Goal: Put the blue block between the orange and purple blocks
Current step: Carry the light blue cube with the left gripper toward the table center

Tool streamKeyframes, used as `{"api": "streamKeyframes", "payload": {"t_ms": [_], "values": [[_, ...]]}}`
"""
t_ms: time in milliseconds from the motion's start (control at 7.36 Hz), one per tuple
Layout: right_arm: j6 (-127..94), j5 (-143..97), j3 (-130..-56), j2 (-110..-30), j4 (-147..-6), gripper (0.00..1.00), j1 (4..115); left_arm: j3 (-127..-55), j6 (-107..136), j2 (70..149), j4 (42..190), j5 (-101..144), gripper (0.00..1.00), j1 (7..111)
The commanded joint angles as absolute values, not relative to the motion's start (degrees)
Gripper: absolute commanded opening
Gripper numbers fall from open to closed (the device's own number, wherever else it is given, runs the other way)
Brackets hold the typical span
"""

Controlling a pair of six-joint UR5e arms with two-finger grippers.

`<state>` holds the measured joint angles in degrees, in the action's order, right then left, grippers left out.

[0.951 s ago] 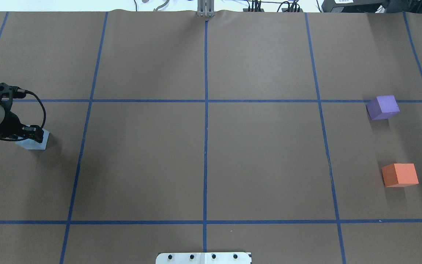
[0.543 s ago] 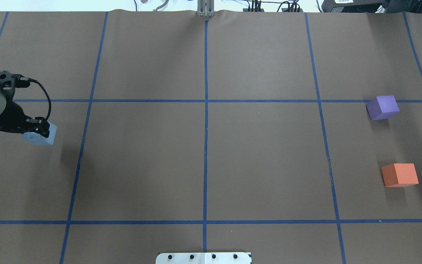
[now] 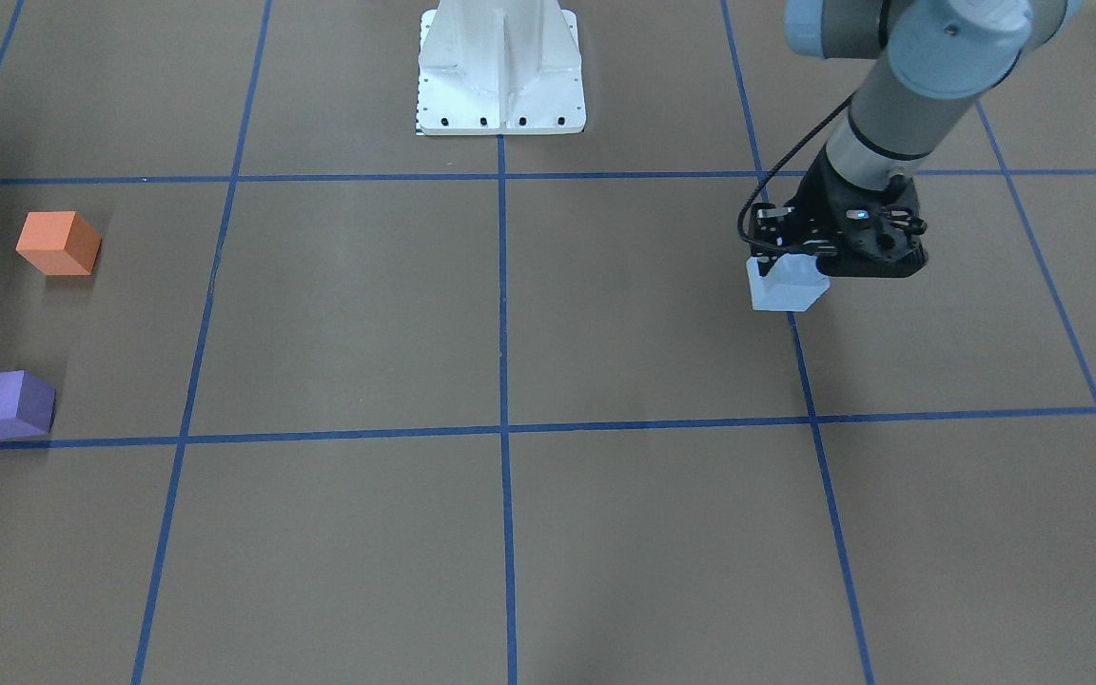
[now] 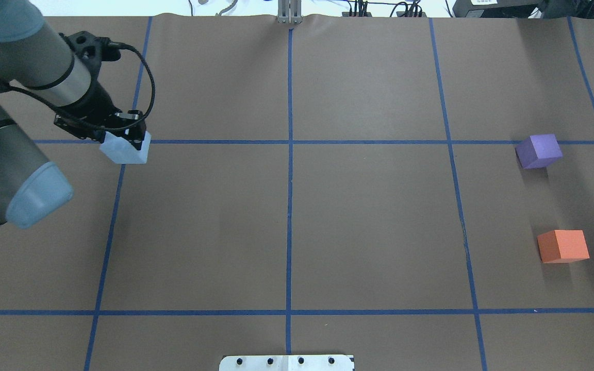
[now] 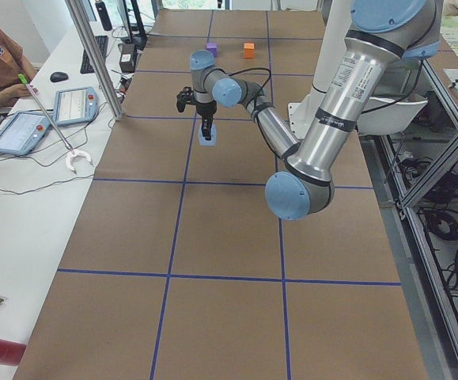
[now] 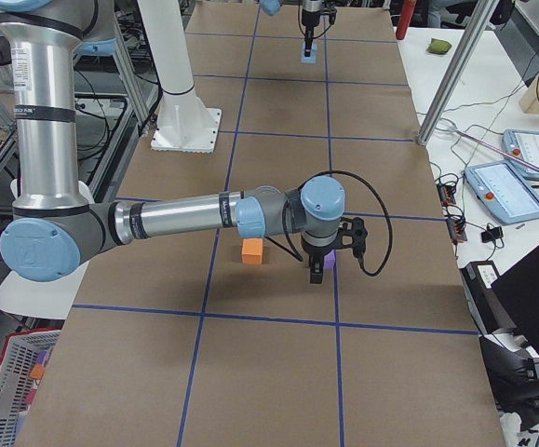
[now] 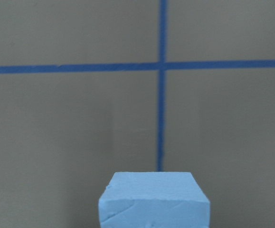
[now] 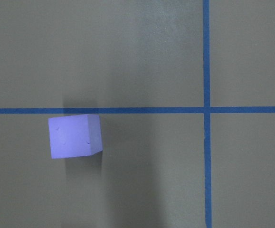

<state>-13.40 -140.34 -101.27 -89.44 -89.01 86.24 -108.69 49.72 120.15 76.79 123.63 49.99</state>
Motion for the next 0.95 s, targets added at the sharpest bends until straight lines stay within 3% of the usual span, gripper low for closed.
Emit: {"api": "streamKeyframes", "payload": {"t_ms": [0, 407, 815], "values": [[-25.6, -140.8, -108.1, -86.3, -89.6, 1.00, 83.8, -100.3, 55.7, 132.1, 75.5, 123.2, 0.00, 47.0], [-36.4, -140.9, -112.3, -77.9, -94.6, 1.00, 78.9, -88.2, 60.6, 143.8, 76.4, 118.4, 0.00, 39.9], [-39.5, -139.6, -115.9, -66.0, -111.0, 1.00, 73.1, -79.5, 64.2, 144.9, 87.9, 115.0, 0.00, 33.8]]}}
